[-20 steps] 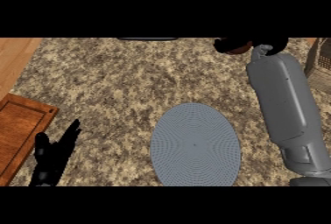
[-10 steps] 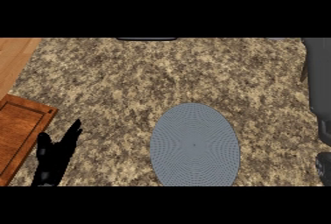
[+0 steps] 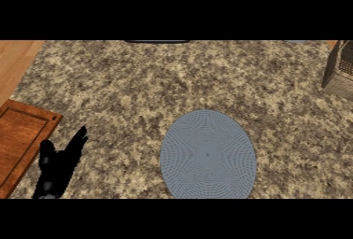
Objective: Pick the cupcake from the placemat and place it in the basket
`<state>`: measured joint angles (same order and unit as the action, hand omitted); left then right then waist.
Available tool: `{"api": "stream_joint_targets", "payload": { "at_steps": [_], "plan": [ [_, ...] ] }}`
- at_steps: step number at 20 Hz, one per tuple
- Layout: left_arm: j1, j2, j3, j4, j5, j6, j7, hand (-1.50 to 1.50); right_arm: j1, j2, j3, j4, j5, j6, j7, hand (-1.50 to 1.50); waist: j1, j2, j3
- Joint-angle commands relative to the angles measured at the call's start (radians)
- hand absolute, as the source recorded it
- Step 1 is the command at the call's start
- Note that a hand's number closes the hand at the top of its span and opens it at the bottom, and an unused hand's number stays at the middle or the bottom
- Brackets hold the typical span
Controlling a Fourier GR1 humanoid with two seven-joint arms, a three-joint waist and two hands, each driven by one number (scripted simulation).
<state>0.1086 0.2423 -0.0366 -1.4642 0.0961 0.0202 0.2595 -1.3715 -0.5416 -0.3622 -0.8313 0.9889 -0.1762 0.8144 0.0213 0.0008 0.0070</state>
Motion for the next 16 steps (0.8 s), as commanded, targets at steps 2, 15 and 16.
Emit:
{"api": "stream_joint_targets", "payload": {
  "at_steps": [2, 15, 16],
  "plan": [
    [0.008, -0.017, -0.007, 0.047, -0.009, 0.001, 0.020, 0.00, -0.053, -0.126, -0.041, 0.147, -0.012, 0.017, -0.068, 1.50, 0.004, 0.009, -0.008],
    [-0.007, -0.004, 0.013, 0.030, -0.001, -0.024, 0.041, 0.00, -0.042, -0.270, -0.119, 0.433, -0.048, -0.074, -0.289, 1.50, 0.026, 0.019, -0.006],
    [-0.021, -0.034, -0.007, 0.039, -0.022, -0.001, 0.029, 0.00, -0.011, -0.268, -0.138, 0.451, -0.067, -0.093, -0.323, 1.50, 0.022, 0.020, -0.006]
  ]
}}
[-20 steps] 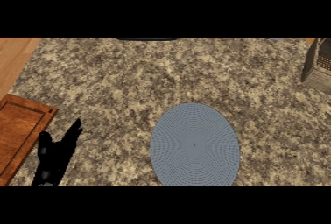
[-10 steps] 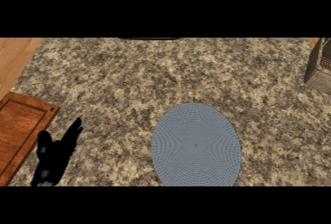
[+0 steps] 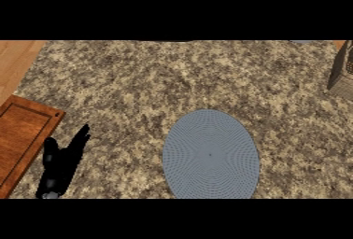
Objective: Pick the cupcake from the placemat and place it in the basket
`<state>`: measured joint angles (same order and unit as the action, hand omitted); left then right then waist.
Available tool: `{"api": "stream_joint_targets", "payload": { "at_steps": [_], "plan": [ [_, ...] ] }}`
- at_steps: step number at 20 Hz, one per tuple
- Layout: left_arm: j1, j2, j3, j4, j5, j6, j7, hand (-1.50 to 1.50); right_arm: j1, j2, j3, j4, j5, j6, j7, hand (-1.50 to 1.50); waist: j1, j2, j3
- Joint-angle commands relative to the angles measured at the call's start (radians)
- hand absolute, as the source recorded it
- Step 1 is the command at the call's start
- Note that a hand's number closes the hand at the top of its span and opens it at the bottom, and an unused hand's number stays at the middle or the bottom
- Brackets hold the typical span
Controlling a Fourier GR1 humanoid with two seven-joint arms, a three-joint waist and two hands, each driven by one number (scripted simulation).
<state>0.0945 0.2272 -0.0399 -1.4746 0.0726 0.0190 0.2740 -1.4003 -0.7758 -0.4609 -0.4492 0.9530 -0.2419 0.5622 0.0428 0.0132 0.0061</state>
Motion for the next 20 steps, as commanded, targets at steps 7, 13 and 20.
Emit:
{"api": "stream_joint_targets", "payload": {
  "at_steps": [7, 13, 20],
  "plan": [
    [-0.016, -0.028, -0.015, 0.046, -0.009, 0.002, 0.040, 0.00, 0.102, -0.025, -0.178, 0.115, -0.164, -0.158, -0.195, 1.50, -0.001, 0.010, -0.004],
    [0.032, -0.003, 0.020, 0.058, 0.005, -0.024, -0.010, 0.00, 0.148, -0.095, -0.215, 0.172, -0.203, -0.114, -0.280, 1.50, 0.008, 0.010, -0.004],
    [-0.014, -0.019, 0.008, 0.041, -0.011, -0.006, 0.023, 0.00, 0.231, -0.125, -0.102, 0.235, -0.067, -0.168, -0.205, 1.50, 0.003, 0.011, -0.005]
  ]
}}
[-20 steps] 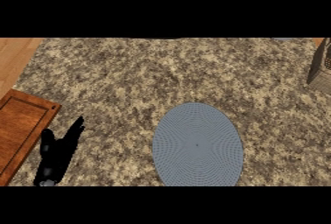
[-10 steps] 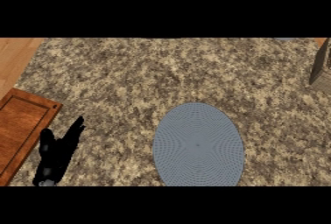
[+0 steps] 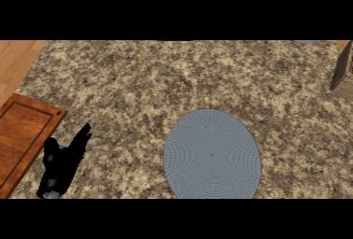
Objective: Pick the cupcake from the placemat and place it in the basket
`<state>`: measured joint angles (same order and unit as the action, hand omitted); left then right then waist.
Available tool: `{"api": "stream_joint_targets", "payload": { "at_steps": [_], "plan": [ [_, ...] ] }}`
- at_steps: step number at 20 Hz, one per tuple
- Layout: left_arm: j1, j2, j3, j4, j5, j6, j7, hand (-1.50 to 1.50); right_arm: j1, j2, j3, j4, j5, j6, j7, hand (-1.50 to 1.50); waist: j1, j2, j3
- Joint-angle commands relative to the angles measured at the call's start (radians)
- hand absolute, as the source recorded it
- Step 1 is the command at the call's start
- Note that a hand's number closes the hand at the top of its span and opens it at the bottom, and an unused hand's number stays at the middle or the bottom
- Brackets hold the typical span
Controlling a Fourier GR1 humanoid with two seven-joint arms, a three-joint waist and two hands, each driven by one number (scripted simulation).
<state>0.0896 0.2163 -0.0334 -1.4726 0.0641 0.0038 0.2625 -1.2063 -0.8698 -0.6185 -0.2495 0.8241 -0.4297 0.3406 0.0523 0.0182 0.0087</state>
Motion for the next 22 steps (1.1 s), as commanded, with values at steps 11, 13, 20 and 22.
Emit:
{"api": "stream_joint_targets", "payload": {
  "at_steps": [11, 13, 20, 22],
  "plan": [
    [0.035, -0.025, -0.004, 0.008, -0.007, 0.007, 0.043, 0.00, 0.042, -0.050, 0.049, 0.010, 0.032, 0.029, -0.060, -1.50, -0.012, -0.005, -0.007],
    [0.011, 0.002, 0.032, 0.069, 0.002, -0.015, 0.003, 0.00, 0.065, -0.082, 0.003, 0.004, -0.014, 0.024, -0.130, -1.50, -0.016, -0.003, -0.006],
    [0.055, 0.001, 0.040, 0.032, 0.012, -0.023, 0.014, 0.00, 0.088, -0.171, -0.053, -0.013, -0.074, 0.018, -0.077, -1.50, -0.031, -0.011, -0.007],
    [0.030, -0.008, 0.039, 0.085, 0.003, -0.023, -0.009, 0.00, 0.129, -0.188, -0.079, -0.016, -0.099, -0.010, -0.093, -1.50, -0.039, -0.010, -0.007]
  ]
}}
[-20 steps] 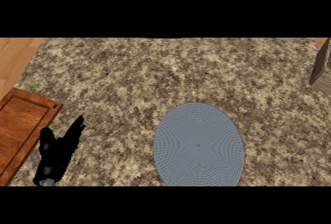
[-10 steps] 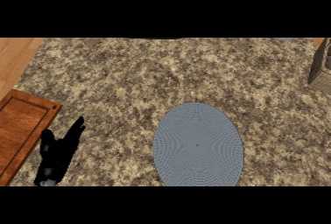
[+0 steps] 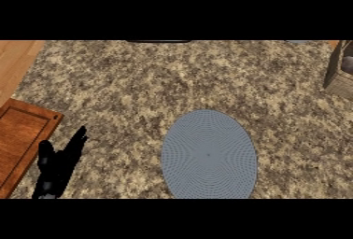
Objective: Pick the cupcake from the placemat and place it in the basket
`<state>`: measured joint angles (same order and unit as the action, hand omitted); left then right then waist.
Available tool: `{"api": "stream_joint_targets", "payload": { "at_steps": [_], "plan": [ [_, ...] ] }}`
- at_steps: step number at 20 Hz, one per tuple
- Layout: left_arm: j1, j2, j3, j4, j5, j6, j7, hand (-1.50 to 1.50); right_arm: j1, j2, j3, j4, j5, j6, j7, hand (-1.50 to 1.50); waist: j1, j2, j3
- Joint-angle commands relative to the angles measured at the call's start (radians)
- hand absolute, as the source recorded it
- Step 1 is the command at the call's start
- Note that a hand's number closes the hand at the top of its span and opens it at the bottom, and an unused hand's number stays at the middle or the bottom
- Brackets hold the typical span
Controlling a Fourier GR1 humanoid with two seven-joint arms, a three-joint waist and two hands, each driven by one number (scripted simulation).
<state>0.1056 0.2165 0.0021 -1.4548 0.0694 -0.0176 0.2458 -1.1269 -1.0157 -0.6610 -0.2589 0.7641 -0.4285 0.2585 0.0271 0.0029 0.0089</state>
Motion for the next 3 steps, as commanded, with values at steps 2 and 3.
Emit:
{"api": "stream_joint_targets", "payload": {
  "at_steps": [2, 3],
  "plan": [
    [-0.026, -0.022, 0.002, 0.059, -0.012, 0.026, 0.052, 0.00, 0.049, -0.079, -0.024, -0.006, -0.031, 0.023, 0.015, -1.50, -0.014, 0.005, -0.008],
    [0.020, -0.010, 0.014, 0.089, -0.004, -0.002, -0.007, 0.00, 0.057, -0.079, -0.035, -0.029, -0.054, 0.046, 0.015, -1.50, -0.022, 0.000, -0.009]
  ]
}}
